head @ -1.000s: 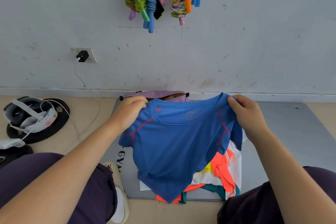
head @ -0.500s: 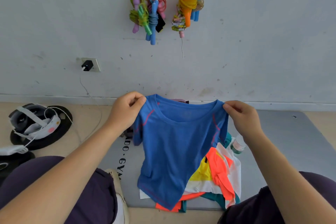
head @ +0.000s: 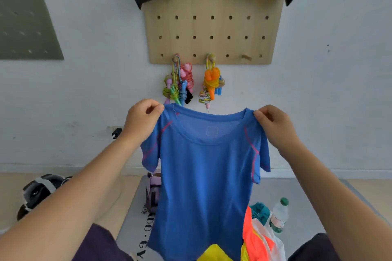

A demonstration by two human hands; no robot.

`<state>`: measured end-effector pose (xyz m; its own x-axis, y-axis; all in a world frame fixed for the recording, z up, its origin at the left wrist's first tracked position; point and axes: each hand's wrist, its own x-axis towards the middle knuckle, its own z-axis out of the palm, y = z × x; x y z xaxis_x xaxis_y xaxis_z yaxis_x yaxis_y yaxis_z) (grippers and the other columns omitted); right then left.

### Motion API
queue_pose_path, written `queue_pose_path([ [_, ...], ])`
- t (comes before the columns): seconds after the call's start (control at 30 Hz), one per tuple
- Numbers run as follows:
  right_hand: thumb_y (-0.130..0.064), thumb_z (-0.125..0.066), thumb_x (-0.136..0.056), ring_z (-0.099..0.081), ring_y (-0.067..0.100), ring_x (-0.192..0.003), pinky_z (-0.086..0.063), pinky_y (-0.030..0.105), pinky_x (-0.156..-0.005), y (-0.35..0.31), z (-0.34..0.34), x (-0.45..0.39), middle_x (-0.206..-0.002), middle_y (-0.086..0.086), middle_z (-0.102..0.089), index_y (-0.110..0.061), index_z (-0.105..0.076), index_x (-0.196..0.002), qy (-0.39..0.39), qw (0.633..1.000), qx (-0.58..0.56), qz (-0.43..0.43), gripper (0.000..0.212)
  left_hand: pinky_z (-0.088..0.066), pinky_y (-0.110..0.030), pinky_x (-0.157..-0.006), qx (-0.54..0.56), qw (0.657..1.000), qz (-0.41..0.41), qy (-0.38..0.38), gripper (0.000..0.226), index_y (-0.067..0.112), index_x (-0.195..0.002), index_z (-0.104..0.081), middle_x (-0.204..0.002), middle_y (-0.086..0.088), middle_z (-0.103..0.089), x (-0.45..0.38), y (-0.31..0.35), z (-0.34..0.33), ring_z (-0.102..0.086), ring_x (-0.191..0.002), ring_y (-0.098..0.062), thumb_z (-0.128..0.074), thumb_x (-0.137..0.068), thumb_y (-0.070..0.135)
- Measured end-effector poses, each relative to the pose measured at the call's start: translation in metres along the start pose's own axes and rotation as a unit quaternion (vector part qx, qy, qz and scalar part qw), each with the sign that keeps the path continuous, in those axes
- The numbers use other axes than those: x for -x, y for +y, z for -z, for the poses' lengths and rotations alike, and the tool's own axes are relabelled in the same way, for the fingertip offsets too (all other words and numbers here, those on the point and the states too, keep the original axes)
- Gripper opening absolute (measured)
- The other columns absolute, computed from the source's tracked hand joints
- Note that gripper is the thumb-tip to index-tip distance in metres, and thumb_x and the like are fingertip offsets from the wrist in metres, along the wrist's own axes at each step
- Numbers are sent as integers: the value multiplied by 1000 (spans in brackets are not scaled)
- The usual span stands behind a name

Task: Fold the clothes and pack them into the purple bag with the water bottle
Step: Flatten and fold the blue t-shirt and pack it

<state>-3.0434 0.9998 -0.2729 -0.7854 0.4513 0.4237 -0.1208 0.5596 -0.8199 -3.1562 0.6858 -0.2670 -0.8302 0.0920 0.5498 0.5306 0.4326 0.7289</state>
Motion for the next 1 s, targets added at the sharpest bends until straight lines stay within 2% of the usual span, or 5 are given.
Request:
queue_pose_path([
  [0.3,-39,-50,-98,-55,17,-77,-40,27,-64,-44,36,25,-84,-1,-62,-15,-61,-88,-72,994,86,17,29,-37,-17,-58,-45,998,-24,-23,22,22,-77,-55,-66,2,-55,32,40,28,-50,-62,-14,-53,-98,29],
  [0.47,-64,-71,-72,-51,11,-60,-40,26,-63,-53,67,37,-64,-4,-56,-11,-61,-66,-283,946,157,-6,55,-40,-29,-62,-65,966,39,-247,74,5,-70,-61,-66,-1,-58,37,59,56,-51,-61,-13,-69,-62,78],
  [0.57,-51,-80,-71,-69,15,-71,-52,26,-65,-54,80,37,-79,1,-74,-15,-72,-74,-366,921,128,-42,37,-51,-30,-68,-35,907,113,-404,67,6,-80,-71,-83,-7,-74,33,59,71,-68,-72,-20,-85,-51,65],
  [0.8,-31,-50,-101,-65,33,-107,-49,51,-99,-41,51,23,-114,16,-69,-7,-65,-114,-271,952,-119,-81,32,-58,-26,-76,225,917,149,-293,27,14,-104,-72,-108,-8,-74,18,41,47,-72,-93,-18,-63,-90,36],
  [1.0,-68,-75,-65,-72,22,-94,-58,34,-80,-16,30,5,-99,5,-76,-15,-75,-97,-361,922,33,-135,62,-50,-25,-69,30,940,135,-313,47,18,-86,-72,-87,4,-76,2,21,24,-70,-74,-9,-74,-73,63],
])
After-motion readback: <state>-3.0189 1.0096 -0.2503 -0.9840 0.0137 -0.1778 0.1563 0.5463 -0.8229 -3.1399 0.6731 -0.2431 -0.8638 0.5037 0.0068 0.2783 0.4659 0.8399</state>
